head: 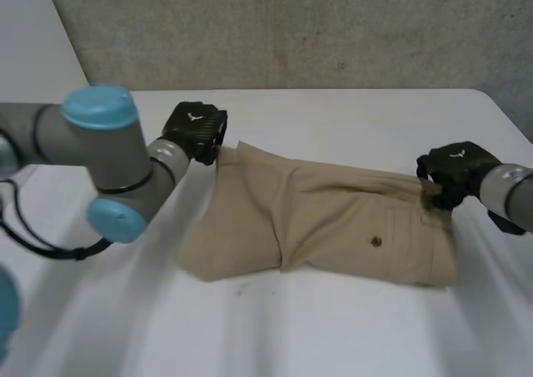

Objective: Fold the shorts.

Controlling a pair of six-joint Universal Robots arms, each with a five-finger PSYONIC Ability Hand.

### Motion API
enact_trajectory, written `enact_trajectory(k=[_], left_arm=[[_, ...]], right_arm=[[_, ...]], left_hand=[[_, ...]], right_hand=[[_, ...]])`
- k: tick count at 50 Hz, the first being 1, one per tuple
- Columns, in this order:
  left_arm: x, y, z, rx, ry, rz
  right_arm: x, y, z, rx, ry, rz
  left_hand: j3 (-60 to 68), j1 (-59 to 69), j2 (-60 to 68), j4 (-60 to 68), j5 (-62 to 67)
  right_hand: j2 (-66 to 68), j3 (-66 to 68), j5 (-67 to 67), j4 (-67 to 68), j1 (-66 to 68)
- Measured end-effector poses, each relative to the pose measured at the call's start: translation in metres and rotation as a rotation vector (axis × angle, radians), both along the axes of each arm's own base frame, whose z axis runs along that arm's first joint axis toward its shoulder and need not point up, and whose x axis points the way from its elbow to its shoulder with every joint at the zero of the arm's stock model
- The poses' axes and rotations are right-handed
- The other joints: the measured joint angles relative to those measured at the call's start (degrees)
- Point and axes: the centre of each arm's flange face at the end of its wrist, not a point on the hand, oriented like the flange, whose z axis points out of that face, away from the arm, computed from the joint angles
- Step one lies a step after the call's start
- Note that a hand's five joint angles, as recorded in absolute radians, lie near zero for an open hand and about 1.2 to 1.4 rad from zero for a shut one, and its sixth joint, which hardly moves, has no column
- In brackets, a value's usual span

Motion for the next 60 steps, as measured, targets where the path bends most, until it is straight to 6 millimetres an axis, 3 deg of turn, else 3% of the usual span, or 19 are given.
enact_trajectory(k=[7,18,19,21,23,24,25,32,33,35,37,40,42,45,49,53,60], left_arm=[[-0.023,-0.036,-0.019,-0.173,-0.005,-0.016],[-0.039,-0.057,-0.039,-0.285,0.038,-0.071],[-0.039,-0.057,-0.040,-0.291,0.042,-0.077],[-0.041,-0.057,-0.042,-0.302,0.047,-0.088],[-0.041,-0.057,-0.043,-0.310,0.050,-0.095],[-0.042,-0.056,-0.043,-0.315,0.052,-0.098],[-0.042,-0.055,-0.042,-0.327,0.057,-0.102],[-0.041,-0.049,-0.019,-0.382,0.081,-0.099],[-0.038,-0.043,-0.002,-0.406,0.093,-0.095],[-0.035,-0.036,0.013,-0.419,0.100,-0.092],[-0.032,-0.031,0.021,-0.422,0.103,-0.091],[-0.023,-0.012,0.033,-0.394,0.096,-0.093],[-0.020,-0.005,0.034,-0.377,0.090,-0.094],[-0.013,0.013,0.029,-0.311,0.063,-0.099],[-0.009,0.024,0.021,-0.252,0.038,-0.101],[-0.002,0.036,0.000,-0.130,-0.018,-0.085],[0.002,0.036,-0.031,-0.032,-0.071,-0.061]], right_arm=[[0.021,-0.034,-0.021,-0.093,0.031,-0.028],[0.038,-0.053,-0.033,-0.223,0.053,-0.078],[0.039,-0.054,-0.034,-0.231,0.052,-0.078],[0.041,-0.055,-0.033,-0.249,0.049,-0.079],[0.042,-0.056,-0.033,-0.262,0.046,-0.081],[0.043,-0.057,-0.032,-0.267,0.045,-0.082],[0.043,-0.057,-0.029,-0.278,0.041,-0.086],[0.040,-0.057,-0.011,-0.316,0.024,-0.114],[0.037,-0.054,0.007,-0.341,0.005,-0.132],[0.032,-0.045,0.026,-0.358,-0.018,-0.148],[0.030,-0.039,0.035,-0.363,-0.029,-0.154],[0.023,-0.012,0.047,-0.324,-0.040,-0.159],[0.022,-0.008,0.047,-0.313,-0.039,-0.158],[0.016,0.024,0.041,-0.226,-0.034,-0.139],[0.014,0.044,0.033,-0.167,-0.038,-0.120],[0.012,0.075,0.012,-0.058,-0.072,-0.086],[0.007,0.092,-0.015,0.011,-0.108,-0.076]], left_hand=[[0.0,0.0,0.0,0.0,0.0],[-0.5,-0.4,-0.9,-0.6,-0.4],[-5.5,-5.0,-5.7,-5.7,-4.7],[-21.8,-22.2,-22.2,-22.3,-21.0],[-21.8,-22.2,-22.2,-22.3,-21.0],[-21.8,-22.2,-22.2,-22.3,-21.0],[-52.9,-52.0,-53.7,-53.9,-51.5],[-56.0,-52.4,-57.2,-56.9,-53.5],[-56.0,-52.4,-57.2,-56.9,-53.5],[-56.0,-52.4,-57.2,-56.9,-53.5],[-56.0,-52.4,-57.2,-56.9,-53.5],[-56.0,-52.4,-57.2,-56.9,-53.5],[-56.0,-52.4,-57.2,-56.9,-53.5],[-56.0,-52.4,-57.2,-56.9,-53.5],[-56.0,-52.4,-57.2,-56.9,-53.5],[-56.0,-52.4,-57.2,-56.9,-53.5],[-56.0,-52.4,-57.2,-56.9,-53.5]], right_hand=[[0.0,0.2,0.0,0.0,0.9],[-2.0,-1.4,-1.1,-1.6,0.2],[-4.8,-4.7,-4.1,-5.1,-1.5],[-24.2,-23.9,-21.8,-24.2,-19.6],[-28.8,-28.4,-26.3,-28.7,-24.0],[-45.4,-44.8,-42.6,-45.1,-36.4],[-54.2,-54.6,-52.0,-54.6,-40.3],[-55.2,-55.7,-52.7,-55.1,-40.3],[-55.2,-55.7,-52.7,-55.1,-40.3],[-55.2,-55.7,-52.7,-55.1,-40.3],[-55.2,-55.7,-52.7,-55.2,-40.3],[-55.2,-55.7,-52.7,-55.1,-40.3],[-55.2,-55.7,-52.7,-55.1,-40.3],[-55.2,-55.7,-52.7,-55.1,-40.3],[-55.1,-55.6,-52.7,-55.1,-40.3],[-52.9,-53.0,-51.0,-53.7,-40.1],[-47.1,-46.8,-46.1,-47.3,-34.1]])
